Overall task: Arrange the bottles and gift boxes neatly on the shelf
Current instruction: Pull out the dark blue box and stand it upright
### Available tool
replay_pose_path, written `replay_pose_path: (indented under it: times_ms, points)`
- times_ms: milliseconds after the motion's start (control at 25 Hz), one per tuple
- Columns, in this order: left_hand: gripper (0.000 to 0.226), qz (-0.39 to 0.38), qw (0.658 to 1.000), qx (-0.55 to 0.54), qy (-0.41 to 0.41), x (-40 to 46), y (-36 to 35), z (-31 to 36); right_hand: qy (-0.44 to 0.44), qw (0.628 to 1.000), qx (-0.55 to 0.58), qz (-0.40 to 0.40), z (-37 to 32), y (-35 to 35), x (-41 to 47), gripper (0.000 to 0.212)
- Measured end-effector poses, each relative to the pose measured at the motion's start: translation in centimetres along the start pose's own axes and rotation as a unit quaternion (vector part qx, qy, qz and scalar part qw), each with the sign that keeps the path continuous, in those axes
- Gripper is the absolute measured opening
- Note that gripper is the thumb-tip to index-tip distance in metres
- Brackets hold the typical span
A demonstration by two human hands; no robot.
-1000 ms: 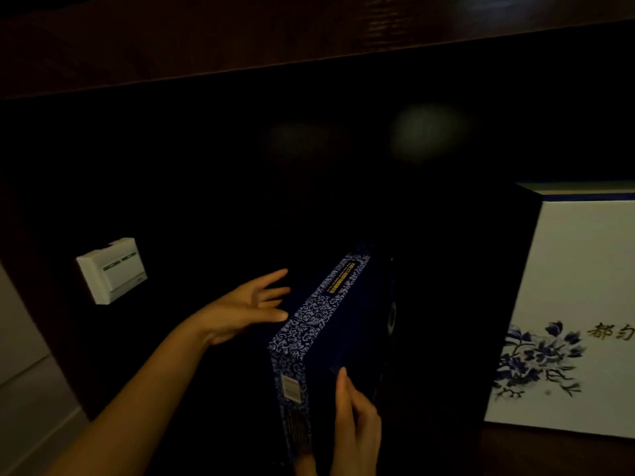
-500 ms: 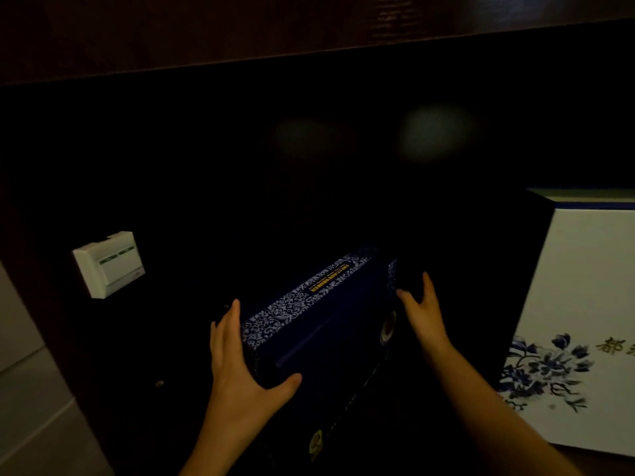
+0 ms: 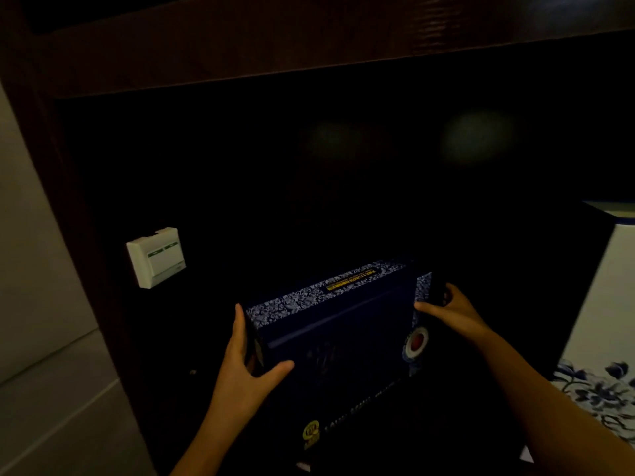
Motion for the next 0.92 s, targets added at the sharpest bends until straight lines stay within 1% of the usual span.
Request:
replay_pose_path:
  times_ms: [160, 320, 440, 520, 600, 680, 800, 920]
  points:
    - [0.085, 0.022, 1.0, 0.016, 0.005, -0.1, 0.5, -1.5, 0.028, 0.998, -0.013, 0.062, -0.3, 0.3, -2.2, 0.078]
    - [0.062, 0.055, 0.998, -0.031, -0.014, 0.1, 1.5, -2.4, 0.044, 0.987, -0.032, 0.149, 0.0, 0.9, -6.1, 0.081]
    - [0.043, 0.089, 0.995, -0.047, -0.006, 0.8, 2.6, -3.3, 0.047, 0.975, -0.011, 0.215, 0.9, 1.4, -10.4, 0.079]
    - [0.036, 0.094, 0.994, -0.06, -0.003, 1.8, 3.1, -3.7, 0.057, 0.967, -0.009, 0.247, 0.9, 1.6, -12.9, 0.074]
    - [0.034, 0.081, 0.995, -0.059, 0.003, 3.2, 3.2, -4.1, 0.061, 0.96, -0.022, 0.273, 0.8, 1.6, -15.0, 0.067]
    - [0.03, 0.059, 0.996, -0.063, 0.005, 4.5, 2.9, -4.2, 0.062, 0.955, -0.041, 0.288, 0.5, 2.0, -16.3, 0.063]
    - [0.029, 0.042, 0.996, -0.084, 0.008, 6.0, 2.4, -4.4, 0.066, 0.954, -0.072, 0.285, -0.2, 2.7, -16.8, 0.059]
    - [0.028, 0.032, 0.995, -0.092, 0.018, 6.7, 2.3, -4.6, 0.056, 0.961, -0.049, 0.265, -0.3, 2.9, -16.5, 0.059]
Point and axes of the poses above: each hand's wrist, its own x-axis towards the middle knuckle, its own y-axis out of the back of the hand, z = x × y, the point moved 8 cm from there along x, towards the middle knuckle, and after that the axes turned 9 degrees about -z, right-handed, at the moved point
